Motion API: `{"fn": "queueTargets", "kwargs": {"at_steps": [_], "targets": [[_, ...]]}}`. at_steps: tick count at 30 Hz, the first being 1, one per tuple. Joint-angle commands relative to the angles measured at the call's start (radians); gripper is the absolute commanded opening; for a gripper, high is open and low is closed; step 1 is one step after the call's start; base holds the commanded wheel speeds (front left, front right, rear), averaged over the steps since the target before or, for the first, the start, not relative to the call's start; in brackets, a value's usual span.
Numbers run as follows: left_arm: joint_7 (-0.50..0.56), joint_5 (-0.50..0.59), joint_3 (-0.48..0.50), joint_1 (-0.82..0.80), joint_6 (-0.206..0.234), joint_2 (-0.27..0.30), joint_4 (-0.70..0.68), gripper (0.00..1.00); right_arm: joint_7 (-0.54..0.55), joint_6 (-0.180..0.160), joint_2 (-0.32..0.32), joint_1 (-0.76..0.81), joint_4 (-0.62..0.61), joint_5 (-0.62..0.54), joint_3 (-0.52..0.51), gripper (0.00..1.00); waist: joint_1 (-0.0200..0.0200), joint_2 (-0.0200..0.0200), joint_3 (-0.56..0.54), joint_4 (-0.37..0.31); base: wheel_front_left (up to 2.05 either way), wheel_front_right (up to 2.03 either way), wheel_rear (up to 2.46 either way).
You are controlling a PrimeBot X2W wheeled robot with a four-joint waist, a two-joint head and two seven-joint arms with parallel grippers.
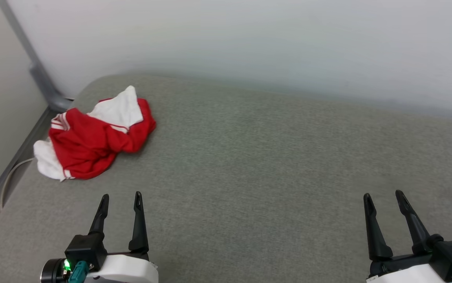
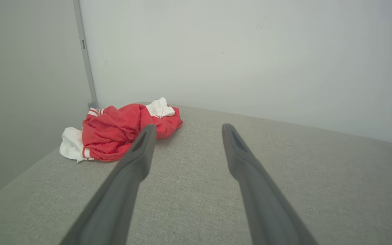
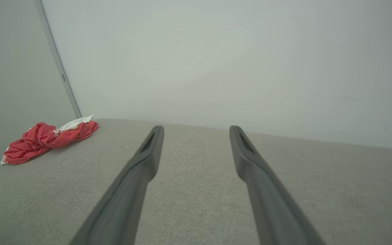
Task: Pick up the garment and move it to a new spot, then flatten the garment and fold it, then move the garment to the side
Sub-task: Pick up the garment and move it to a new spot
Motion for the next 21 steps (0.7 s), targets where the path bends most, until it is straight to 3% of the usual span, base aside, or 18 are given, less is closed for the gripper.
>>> {"fn": "queueTargets", "kwargs": {"at_steps": [1, 13, 21], "targets": [[-0.003, -0.005, 0.002, 0.001, 0.004, -0.001, 0.0, 1.0, -0.002, 0.0, -0.001, 0.006, -0.005, -0.007, 0.002, 1.0, 0.0, 0.0, 0.005, 0.043, 0.0, 0.0, 0.0], [-0.003, -0.023, 0.017, 0.006, 0.01, -0.001, 0.006, 1.0, -0.002, 0.0, -0.001, -0.004, -0.007, -0.021, 0.019, 1.0, 0.0, 0.0, 0.015, 0.188, 0.0, 0.0, 0.0], [-0.003, -0.046, 0.038, 0.016, 0.015, -0.001, 0.004, 1.0, -0.002, 0.0, -0.001, -0.005, -0.006, -0.029, 0.033, 1.0, 0.0, 0.0, 0.014, 0.24, 0.0, 0.0, 0.0]]}}
